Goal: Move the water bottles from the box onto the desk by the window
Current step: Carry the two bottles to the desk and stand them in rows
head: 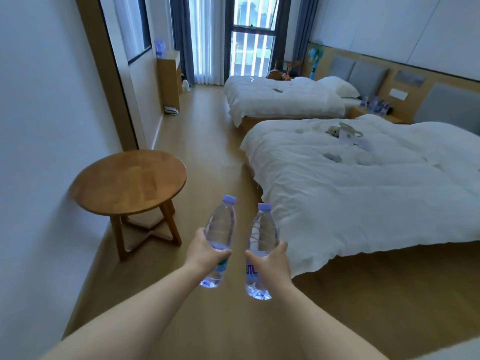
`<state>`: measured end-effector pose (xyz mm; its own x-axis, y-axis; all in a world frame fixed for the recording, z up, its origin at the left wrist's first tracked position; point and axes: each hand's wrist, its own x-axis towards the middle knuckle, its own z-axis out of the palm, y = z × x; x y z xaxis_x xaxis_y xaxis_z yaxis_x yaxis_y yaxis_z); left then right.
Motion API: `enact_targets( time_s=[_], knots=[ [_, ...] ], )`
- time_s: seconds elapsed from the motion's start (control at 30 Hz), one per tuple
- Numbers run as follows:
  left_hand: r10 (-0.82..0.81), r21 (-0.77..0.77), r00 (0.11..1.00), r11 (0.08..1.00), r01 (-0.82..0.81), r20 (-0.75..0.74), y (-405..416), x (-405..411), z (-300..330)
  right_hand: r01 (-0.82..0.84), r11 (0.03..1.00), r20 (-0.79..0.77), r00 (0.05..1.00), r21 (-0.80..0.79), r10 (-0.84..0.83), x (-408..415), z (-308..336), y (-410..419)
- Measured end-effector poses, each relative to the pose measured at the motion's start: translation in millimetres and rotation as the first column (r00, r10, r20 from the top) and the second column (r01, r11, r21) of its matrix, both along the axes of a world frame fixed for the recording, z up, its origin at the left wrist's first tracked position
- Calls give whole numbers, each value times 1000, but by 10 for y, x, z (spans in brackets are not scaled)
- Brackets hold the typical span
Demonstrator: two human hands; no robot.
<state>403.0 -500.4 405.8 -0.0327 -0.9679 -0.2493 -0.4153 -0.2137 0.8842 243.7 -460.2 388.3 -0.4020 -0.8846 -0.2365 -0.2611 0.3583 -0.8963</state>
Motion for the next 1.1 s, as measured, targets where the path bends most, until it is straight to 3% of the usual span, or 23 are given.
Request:
enact_targets(
  time_s=[0.27,0.53,0.73,1.1],
  knots=[
    [50,-1,998,999,-50,37,-1404,159,-26,-44,998,9,999,-43,45,138,-45,-1555],
    [124,-4,989,992,-124,75,-3344,-54,-82,-121,990,-12,993,-71,120,-32,-95,-3691],
    [217,-4,976,976,-217,12,-4647,-148,17,-184,981,-49,982,-68,181,-211,106,-5084],
    [245,71,966,968,-240,-83,-7343,141,-118,-216,976,-96,972,-35,212,-26,18,-7851]
  ],
)
